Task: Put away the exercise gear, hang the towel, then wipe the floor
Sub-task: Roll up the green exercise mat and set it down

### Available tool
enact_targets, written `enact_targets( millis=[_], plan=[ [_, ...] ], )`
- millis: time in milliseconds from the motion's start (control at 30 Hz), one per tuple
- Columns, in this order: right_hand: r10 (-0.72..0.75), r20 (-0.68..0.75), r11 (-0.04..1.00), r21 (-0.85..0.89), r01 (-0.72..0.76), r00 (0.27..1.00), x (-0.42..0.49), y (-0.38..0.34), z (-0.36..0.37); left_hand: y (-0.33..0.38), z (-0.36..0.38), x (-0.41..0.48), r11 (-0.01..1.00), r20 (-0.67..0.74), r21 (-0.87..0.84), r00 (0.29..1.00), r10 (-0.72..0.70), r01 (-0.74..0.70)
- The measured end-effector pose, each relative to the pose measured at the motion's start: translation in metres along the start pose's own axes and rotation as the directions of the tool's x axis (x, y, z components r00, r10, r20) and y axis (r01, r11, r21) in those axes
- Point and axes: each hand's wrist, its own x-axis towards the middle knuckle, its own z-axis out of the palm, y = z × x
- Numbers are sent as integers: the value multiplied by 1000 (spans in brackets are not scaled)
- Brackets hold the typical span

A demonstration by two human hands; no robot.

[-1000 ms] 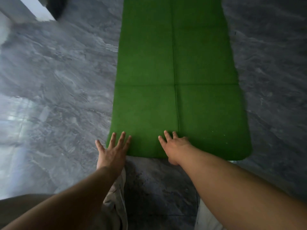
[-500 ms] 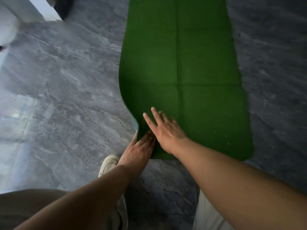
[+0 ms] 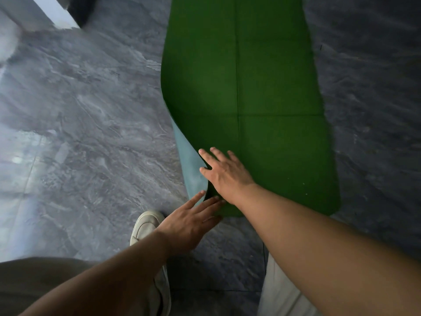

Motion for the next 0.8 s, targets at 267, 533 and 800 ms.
enact_targets(
  millis=[267,533,800],
  plan=[
    [99,3,995,27,-99,995,-6,9,-1,-8,-18,-3,942,-175,-173,932,-316,287],
    [154,54,988,24,-156,987,-17,17,-7,-12,-23,29,691,163,-282,743,-649,666],
    [126,85,990,-77,-120,988,-41,25,-13,-3,-22,66,684,252,-292,744,-619,668]
  ],
)
